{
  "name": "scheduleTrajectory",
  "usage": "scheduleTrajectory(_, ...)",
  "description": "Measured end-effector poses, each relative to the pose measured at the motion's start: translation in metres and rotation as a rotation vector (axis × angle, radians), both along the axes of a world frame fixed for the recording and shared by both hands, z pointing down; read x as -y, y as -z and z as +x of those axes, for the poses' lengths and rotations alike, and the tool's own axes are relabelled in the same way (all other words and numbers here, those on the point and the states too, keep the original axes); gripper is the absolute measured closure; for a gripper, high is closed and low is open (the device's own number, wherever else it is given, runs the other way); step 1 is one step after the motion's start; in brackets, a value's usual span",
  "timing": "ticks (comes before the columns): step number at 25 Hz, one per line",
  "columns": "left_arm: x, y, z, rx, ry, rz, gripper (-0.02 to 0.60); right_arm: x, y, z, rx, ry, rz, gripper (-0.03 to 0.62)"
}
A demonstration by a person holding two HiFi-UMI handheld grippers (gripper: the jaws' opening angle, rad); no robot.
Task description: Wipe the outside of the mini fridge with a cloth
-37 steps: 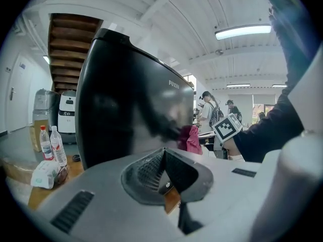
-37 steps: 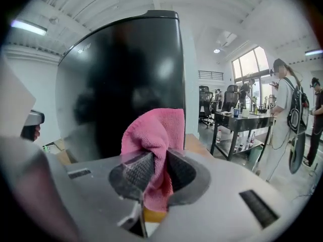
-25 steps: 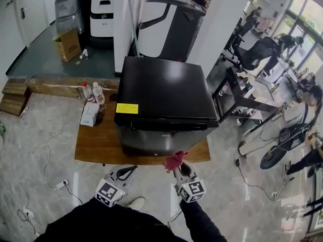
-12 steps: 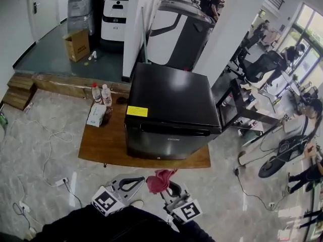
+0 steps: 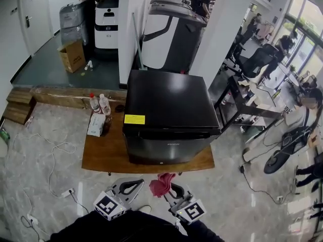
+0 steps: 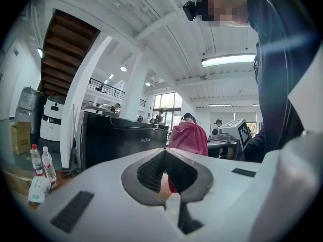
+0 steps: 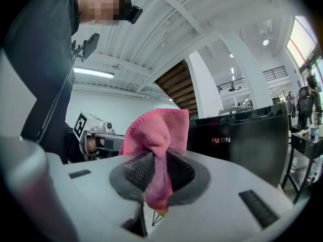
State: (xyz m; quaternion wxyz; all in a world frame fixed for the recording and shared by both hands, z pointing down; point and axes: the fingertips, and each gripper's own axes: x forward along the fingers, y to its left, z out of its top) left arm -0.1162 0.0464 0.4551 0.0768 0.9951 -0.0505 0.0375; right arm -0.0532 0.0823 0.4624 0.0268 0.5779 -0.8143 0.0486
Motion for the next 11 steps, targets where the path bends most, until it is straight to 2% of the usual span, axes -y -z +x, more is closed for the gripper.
scheduleTrajectory(5, 0.007, -0.003, -0.002, -0.003, -0.004, 0.021, 0.577, 0.004, -0.004, -0.001, -0.009, 0.003, -0.010, 0.530)
scheduleTrajectory(11, 0.001, -0.013, -0.007, 0.026, -0.015, 0.008, 0.577, 0.004, -0.010, -0.008, -0.009, 0.013, -0.009, 0.530)
